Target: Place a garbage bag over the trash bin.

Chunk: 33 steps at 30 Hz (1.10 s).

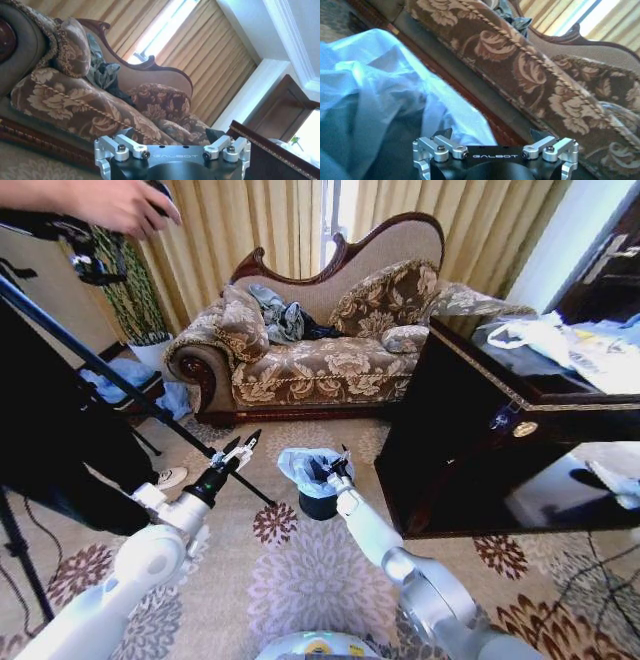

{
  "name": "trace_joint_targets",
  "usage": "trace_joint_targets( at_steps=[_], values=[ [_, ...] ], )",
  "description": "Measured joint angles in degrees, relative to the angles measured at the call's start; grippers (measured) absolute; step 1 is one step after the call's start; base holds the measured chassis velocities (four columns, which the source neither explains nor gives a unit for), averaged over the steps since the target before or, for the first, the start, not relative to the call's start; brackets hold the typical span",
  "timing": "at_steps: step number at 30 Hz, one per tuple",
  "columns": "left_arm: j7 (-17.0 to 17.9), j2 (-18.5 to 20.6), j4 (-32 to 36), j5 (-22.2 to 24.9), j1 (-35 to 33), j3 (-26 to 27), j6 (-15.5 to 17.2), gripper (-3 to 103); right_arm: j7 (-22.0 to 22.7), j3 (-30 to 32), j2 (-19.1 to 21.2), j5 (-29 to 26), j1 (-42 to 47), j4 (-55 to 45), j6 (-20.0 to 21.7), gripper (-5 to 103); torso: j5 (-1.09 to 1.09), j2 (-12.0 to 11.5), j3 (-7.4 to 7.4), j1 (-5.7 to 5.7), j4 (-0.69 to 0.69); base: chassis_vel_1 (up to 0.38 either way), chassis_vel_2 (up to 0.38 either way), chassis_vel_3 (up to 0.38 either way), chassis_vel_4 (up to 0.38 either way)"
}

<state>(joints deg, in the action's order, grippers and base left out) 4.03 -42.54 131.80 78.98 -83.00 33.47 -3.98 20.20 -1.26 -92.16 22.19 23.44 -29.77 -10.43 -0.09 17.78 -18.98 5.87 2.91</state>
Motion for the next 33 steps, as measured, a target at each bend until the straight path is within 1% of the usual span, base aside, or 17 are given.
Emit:
trace_joint_targets(
  at_steps=[2, 7, 10, 11, 14, 20, 22, 23, 26, 27, 28, 29, 31, 33],
  values=[
    [-0.1, 0.0, 0.0, 0.0, -0.5, 0.3, 0.0, 96, -0.3, -1.8, 0.0, -2.0, 0.7, -1.5, 0.3, 100, 0.0, 0.0, 0.0, 0.0, 0.0, 0.0, 0.0, 0.0, 0.0],
    [-0.1, -0.3, -0.1, 0.1, -0.3, 0.0, -0.1, 96, -0.3, -2.5, 0.0, -3.3, 0.3, -1.5, 0.2, 100, 0.0, 0.0, 0.0, 0.0, -0.01, 0.0, 0.0, 0.0, 0.0],
    [-0.1, -0.4, -0.3, 0.4, 0.5, -0.5, -0.1, 96, 0.1, -2.6, 0.0, -5.7, -2.7, 1.3, -0.5, 100, -0.01, 0.0, 0.0, 0.0, 0.01, 0.0, 0.0, 0.0, 0.0],
    [-0.1, -0.4, -0.3, 0.4, 0.5, -0.5, -0.1, 96, 0.1, -2.6, 0.0, -5.7, -2.7, 1.3, -0.5, 100, -0.01, 0.0, 0.0, 0.0, 0.01, 0.0, 0.0, 0.0, 0.0],
    [0.0, -0.1, 0.0, 1.2, 0.5, 0.1, -0.1, 96, -0.2, -2.7, 0.0, -7.8, -5.2, 3.6, -0.5, 100, 0.0, 0.0, 0.0, 0.0, 0.0, 0.0, 0.0, 0.0, 0.0],
    [0.0, -0.3, 0.7, 1.3, -0.9, 1.1, -0.1, 96, -0.4, -2.5, 0.0, -10.0, -6.2, 4.3, 0.1, 100, 0.0, 0.0, 0.0, 0.0, 0.01, 0.0, 0.0, 0.0, 0.0],
    [-0.1, -0.5, 1.3, 1.3, -1.9, 1.7, -0.1, 96, -0.9, -2.4, 0.0, -12.0, -6.6, 4.2, 0.9, 100, 0.0, 0.0, 0.0, 0.0, 0.0, 0.0, 0.0, 0.0, 0.0],
    [-0.1, -0.5, 1.3, 1.3, -1.9, 1.7, -0.1, 96, -0.9, -2.4, 0.0, -12.0, -6.6, 4.2, 0.9, 100, 0.0, 0.0, 0.0, 0.0, 0.0, 0.0, 0.0, 0.0, 0.0],
    [-0.2, -1.3, 2.7, 1.3, -4.5, 3.2, -0.1, 96, -2.2, -2.0, 0.0, -15.9, -7.9, 4.9, 2.4, 100, 0.0, 0.0, 0.0, 0.0, 0.01, 0.0, 0.0, 0.0, 0.0],
    [-0.2, -1.3, 2.7, 1.3, -4.5, 3.2, -0.1, 96, -2.2, -2.0, 0.0, -15.9, -7.9, 4.9, 2.4, 100, 0.0, 0.0, 0.0, 0.0, 0.01, 0.0, 0.0, 0.0, 0.0],
    [-0.3, -1.5, 3.0, 1.3, -5.2, 3.6, -0.1, 98, -2.5, -2.1, 0.0, -17.0, -8.1, 4.9, 2.8, 100, 0.0, 0.0, 0.0, 0.0, 0.0, 0.0, 0.0, 0.0, 0.0],
    [-0.3, -1.9, 3.5, 1.2, -6.5, 4.1, -0.1, 96, -3.1, -2.1, 0.0, -18.5, -8.4, 4.9, 3.4, 100, 0.0, 0.0, 0.0, 0.0, 0.0, 0.0, 0.0, 0.0, 0.0],
    [-0.3, -2.2, 3.8, 1.2, -7.2, 4.4, -0.1, 95, -3.4, -2.2, 0.0, -19.1, -8.6, 4.9, 3.9, 100, 0.0, 0.0, 0.0, 0.0, 0.0, 0.0, 0.0, 0.0, 0.0],
    [-0.4, -2.7, 4.5, 1.2, -8.4, 5.0, -0.1, 95, -4.1, -2.5, 0.0, -20.3, -8.8, 5.0, 5.5, 100, 0.0, 0.0, 0.0, 0.0, 0.0, 0.0, 0.0, 0.0, 0.0]
  ],
)
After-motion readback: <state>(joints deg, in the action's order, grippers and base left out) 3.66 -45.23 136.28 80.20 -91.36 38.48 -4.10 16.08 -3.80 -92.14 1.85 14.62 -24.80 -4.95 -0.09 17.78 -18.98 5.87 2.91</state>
